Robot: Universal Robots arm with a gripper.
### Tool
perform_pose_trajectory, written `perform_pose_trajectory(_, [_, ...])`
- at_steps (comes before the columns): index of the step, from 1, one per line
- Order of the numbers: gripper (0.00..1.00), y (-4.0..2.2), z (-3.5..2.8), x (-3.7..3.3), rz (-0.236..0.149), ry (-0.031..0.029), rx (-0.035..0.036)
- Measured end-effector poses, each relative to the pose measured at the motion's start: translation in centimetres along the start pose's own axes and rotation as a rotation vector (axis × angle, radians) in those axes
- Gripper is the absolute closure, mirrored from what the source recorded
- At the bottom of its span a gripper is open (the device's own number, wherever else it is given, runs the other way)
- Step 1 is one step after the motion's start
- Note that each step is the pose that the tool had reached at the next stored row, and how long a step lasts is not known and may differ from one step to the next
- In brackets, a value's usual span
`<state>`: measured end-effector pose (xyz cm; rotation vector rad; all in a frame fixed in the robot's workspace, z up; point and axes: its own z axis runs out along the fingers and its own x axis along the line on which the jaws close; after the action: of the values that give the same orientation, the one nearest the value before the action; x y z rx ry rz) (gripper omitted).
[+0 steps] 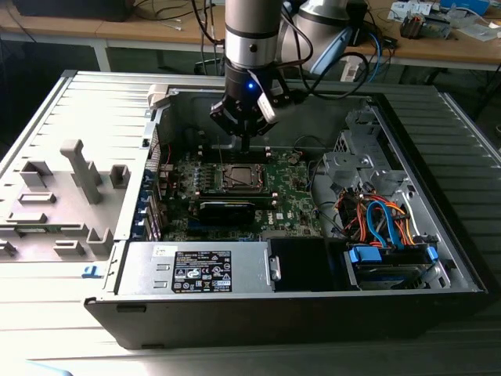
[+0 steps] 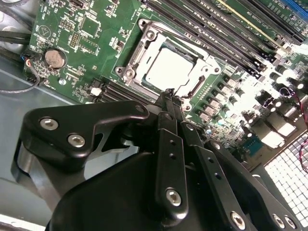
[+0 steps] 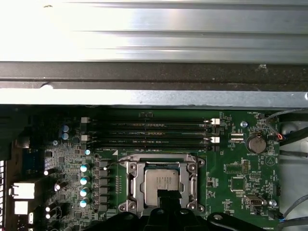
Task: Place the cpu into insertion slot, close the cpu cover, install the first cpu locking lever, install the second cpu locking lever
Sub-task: 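Install the first cpu locking lever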
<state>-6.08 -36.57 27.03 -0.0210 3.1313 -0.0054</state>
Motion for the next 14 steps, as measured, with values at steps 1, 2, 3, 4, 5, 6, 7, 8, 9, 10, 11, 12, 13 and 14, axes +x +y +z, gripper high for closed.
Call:
perform_pose_trajectory(1, [0.89, 0.0, 0.0, 0.08, 0.0, 0.0, 0.0])
perform_pose_trajectory(2, [0.89, 0.0, 0.0, 0.14, 0.0, 0.0, 0.0])
perform_pose_trajectory(3, [0.89, 0.0, 0.0, 0.21, 0.0, 0.0, 0.0])
perform_pose_trajectory(4, [0.89, 0.0, 0.0, 0.3, 0.0, 0.0, 0.0])
perform_pose_trajectory(5, [0.89, 0.0, 0.0, 0.46, 0.0, 0.0, -0.0002])
perform_pose_trajectory(6, [0.89, 0.0, -0.01, 0.55, 0.0, 0.0001, -0.0002])
perform_pose_trajectory(7, [0.89, 0.01, -0.01, 0.64, 0.0, 0.0, -0.0003])
perform_pose_trajectory(8, [0.89, 0.01, -0.01, 0.72, 0.0, 0.0, -0.0004])
perform_pose_trajectory(9, [0.89, 0.01, -0.01, 0.8, 0.0, 0.0, -0.0005])
perform_pose_trajectory(10, [0.89, 0.01, -0.01, 0.89, 0.0, 0.0, -0.0004])
perform_pose_trajectory(11, [0.89, 0.01, -0.01, 0.96, 0.0, 0.0, -0.0004])
perform_pose_trajectory(12, [0.89, 0.01, -0.01, 1.05, 0.0, 0.0, -0.0004])
perform_pose_trajectory(13, [0.89, 0.02, -0.01, 1.09, 0.0, 0.0, -0.0005])
perform_pose_trajectory(14, [0.89, 0.01, -0.01, 1.14, 0.0, 0.0, -0.0004])
